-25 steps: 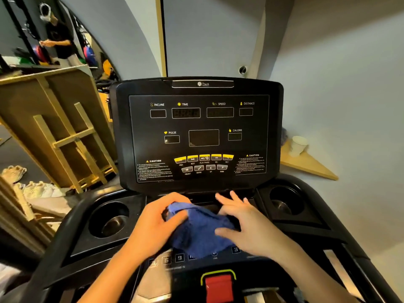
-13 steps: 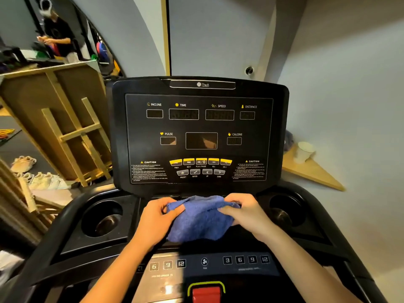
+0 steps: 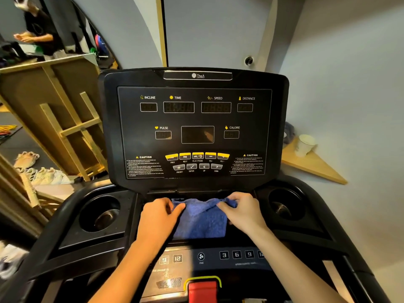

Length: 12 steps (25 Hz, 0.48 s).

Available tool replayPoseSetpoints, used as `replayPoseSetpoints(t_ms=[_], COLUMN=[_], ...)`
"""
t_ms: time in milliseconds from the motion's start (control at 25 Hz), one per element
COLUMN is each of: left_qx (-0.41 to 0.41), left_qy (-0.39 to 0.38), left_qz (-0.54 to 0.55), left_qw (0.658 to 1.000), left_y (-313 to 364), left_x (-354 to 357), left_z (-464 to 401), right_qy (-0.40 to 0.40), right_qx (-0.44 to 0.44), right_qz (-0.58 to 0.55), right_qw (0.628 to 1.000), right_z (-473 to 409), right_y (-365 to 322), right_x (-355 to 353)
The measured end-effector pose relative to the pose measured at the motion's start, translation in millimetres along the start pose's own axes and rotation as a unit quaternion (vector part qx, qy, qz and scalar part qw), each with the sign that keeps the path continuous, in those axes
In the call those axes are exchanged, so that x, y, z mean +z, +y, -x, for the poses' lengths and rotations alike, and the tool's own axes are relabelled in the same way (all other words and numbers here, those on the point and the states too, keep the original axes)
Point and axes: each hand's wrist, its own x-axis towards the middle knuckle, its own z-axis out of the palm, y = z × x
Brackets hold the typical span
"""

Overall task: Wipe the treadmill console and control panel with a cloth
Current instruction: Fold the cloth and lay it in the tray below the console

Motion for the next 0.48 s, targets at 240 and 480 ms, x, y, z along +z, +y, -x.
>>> replayPoseSetpoints(t_ms=[240, 480], left_qx=[0.24, 0.343], left_qy=[-0.022, -0.128], left_qz=[-0.041, -0.048], left_qw=[0.97, 0.929], left_y=[-7.9, -26.0], left_x=[-7.3, 4.8], left_z=[16.0, 9.1], right_qy=[0.095, 0.014], right_qx=[-0.052, -0.104], right_qz=[0.076, 0.102], right_qw=[0.991, 0.989], right_z=[25.8, 41.5], right_y=[0.1, 1.6], right_x=[-5.1, 1.0])
